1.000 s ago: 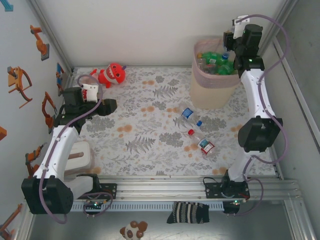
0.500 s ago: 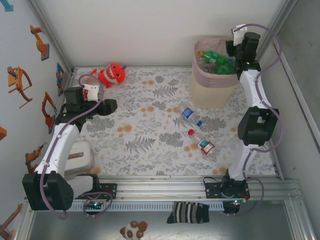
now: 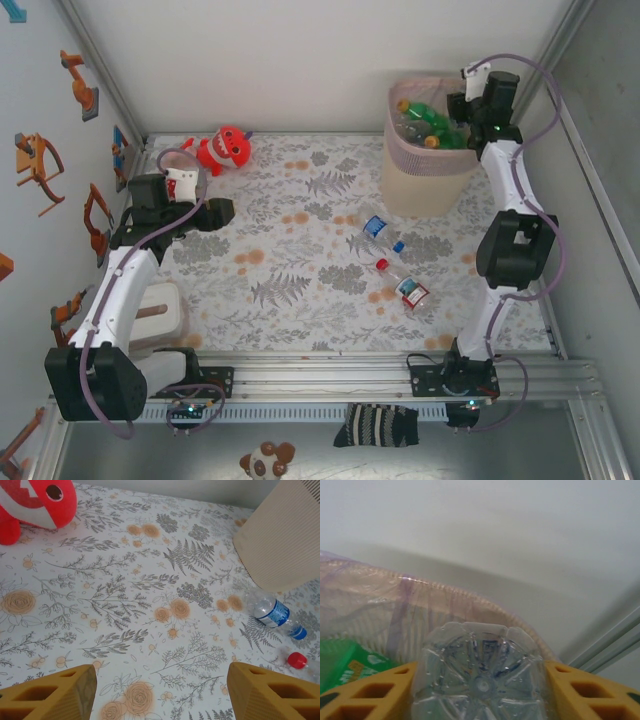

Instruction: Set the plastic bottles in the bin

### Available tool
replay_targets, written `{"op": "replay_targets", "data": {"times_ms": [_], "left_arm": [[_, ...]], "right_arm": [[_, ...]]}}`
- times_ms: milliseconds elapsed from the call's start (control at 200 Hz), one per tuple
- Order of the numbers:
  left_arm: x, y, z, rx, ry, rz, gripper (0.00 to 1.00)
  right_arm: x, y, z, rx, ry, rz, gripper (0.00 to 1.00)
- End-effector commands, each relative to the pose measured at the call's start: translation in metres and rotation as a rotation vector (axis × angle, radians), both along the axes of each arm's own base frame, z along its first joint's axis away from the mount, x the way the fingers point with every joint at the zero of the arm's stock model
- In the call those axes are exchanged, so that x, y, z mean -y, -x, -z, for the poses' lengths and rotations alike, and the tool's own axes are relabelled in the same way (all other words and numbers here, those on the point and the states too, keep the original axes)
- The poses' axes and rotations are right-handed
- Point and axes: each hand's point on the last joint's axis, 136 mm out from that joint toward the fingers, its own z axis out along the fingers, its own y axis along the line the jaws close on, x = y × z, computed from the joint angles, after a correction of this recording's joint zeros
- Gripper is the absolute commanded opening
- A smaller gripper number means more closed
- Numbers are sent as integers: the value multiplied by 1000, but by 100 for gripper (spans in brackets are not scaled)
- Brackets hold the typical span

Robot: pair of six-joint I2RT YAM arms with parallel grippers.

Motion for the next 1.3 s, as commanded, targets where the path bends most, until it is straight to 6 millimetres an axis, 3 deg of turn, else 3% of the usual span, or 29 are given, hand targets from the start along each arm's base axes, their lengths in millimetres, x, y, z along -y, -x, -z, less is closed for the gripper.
{"op": "replay_targets", "data": {"times_ms": [0,125,245,411,586,726,846,951,1077,1297], "left_arm": [[-1,2,-13,40,7,4,69],[0,4,-17,49,11,5,69],[0,5,-20,58,13,5,69],[-1,6,-20,62,12,3,69],[-1,6,-20,63,11,3,69],[-1,7,-20,61,9,2,69],[-1,7,-19,59,6,1,69],[-1,7,-18,57,9,1,69],[0,6,-19,54,13,5,69],[0,8,-21,65,12,5,69]], "right_arm": [[1,13,-23,-14,-45,2,67],[-4,23,-64,38,-62,-9,69],[-8,28,-85,65,-79,-31,69],[-17,27,-86,53,-109,-78,42],[-25,14,-58,-24,-143,-124,29],[-8,2,-14,-119,-125,-40,26],[9,0,36,-226,-133,27,23],[13,2,59,-282,-136,44,22],[11,3,49,-264,-149,38,21],[-1,16,-8,-177,-192,-7,22]]}}
